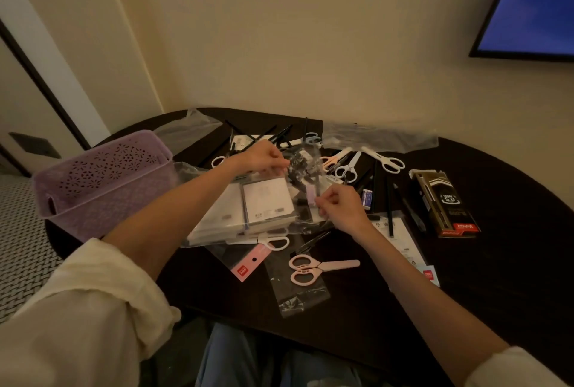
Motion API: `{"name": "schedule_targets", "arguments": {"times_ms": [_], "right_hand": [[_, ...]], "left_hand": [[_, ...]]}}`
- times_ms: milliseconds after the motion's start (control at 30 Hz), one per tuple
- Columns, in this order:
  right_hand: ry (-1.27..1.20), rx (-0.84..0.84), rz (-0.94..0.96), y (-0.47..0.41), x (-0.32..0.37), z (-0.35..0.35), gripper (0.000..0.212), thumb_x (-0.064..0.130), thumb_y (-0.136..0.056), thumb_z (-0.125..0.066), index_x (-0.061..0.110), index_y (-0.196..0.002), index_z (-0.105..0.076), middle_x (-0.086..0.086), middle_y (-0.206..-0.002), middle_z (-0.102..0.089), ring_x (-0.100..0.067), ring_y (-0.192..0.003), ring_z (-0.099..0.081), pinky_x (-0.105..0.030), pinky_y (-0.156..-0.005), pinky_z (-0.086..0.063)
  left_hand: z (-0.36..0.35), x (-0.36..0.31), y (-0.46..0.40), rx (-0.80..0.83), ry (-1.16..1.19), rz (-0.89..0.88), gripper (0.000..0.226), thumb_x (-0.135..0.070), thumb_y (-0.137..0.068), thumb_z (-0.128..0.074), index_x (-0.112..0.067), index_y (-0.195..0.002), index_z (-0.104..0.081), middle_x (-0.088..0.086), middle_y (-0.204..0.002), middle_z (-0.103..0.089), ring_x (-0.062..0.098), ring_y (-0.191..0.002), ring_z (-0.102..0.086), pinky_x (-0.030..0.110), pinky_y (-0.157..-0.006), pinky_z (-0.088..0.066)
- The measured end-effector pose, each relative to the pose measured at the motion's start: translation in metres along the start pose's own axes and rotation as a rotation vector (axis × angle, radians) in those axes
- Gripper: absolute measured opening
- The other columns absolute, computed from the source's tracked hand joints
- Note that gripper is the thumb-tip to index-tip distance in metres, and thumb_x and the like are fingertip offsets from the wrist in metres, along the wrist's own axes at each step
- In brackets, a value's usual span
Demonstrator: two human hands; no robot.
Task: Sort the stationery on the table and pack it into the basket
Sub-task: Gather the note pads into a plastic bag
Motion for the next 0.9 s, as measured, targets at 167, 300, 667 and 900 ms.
{"name": "schedule_targets", "arguments": {"times_ms": [167, 300, 667, 900], "right_hand": [[-0.007, -0.006, 0.086, 0.0, 0.014, -0.007, 0.007, 0.014, -0.091, -0.063, 0.014, -0.084, -0.061, -0.006, -0.073, -0.065, -0.016, -0.068, -0.063, -0.027, -0.065, -0.048], [-0.068, 0.009, 0.055, -0.002, 0.019, -0.005, 0.014, 0.009, -0.09, -0.063, 0.006, -0.103, -0.067, 0.0, -0.074, -0.063, -0.01, -0.062, -0.058, -0.023, -0.059, -0.044], [-0.005, -0.068, 0.142, 0.008, 0.051, -0.038, 0.017, 0.013, -0.094, -0.053, 0.01, -0.092, -0.07, -0.006, -0.06, -0.057, -0.012, -0.049, -0.044, -0.028, -0.051, -0.034], [0.22, -0.058, 0.151, 0.016, 0.06, -0.055, 0.011, 0.014, -0.088, -0.052, 0.007, -0.088, -0.061, -0.007, -0.071, -0.057, -0.025, -0.075, -0.058, -0.036, -0.066, -0.046]], "left_hand": [[-0.008, -0.012, 0.024, -0.447, -0.412, -0.12, 0.031, -0.029, -0.083, -0.074, -0.014, -0.108, -0.064, -0.001, -0.103, -0.062, 0.011, -0.094, -0.055, 0.026, -0.081, -0.045], [-0.017, -0.021, 0.058, -0.219, -0.301, -0.27, 0.019, -0.028, -0.083, -0.073, -0.015, -0.095, -0.069, -0.001, -0.103, -0.061, 0.008, -0.092, -0.052, 0.024, -0.081, -0.045], [-0.023, 0.001, 0.06, -0.11, 0.039, -0.177, 0.015, -0.019, -0.089, -0.066, -0.013, -0.102, -0.072, -0.009, -0.103, -0.062, 0.007, -0.102, -0.056, 0.023, -0.09, -0.044], [0.014, -0.018, 0.043, -0.068, 0.38, 0.122, 0.049, -0.051, -0.089, -0.059, -0.007, -0.111, -0.064, 0.011, -0.105, -0.071, 0.023, -0.09, -0.071, 0.035, -0.079, -0.059]]}}
Point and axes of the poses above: each hand's wrist, its own y-axis away from the middle knuckle, its own z-axis out of the back of the hand, x = y × z, the point moved 1 cm from there along -y, towards the middle knuckle
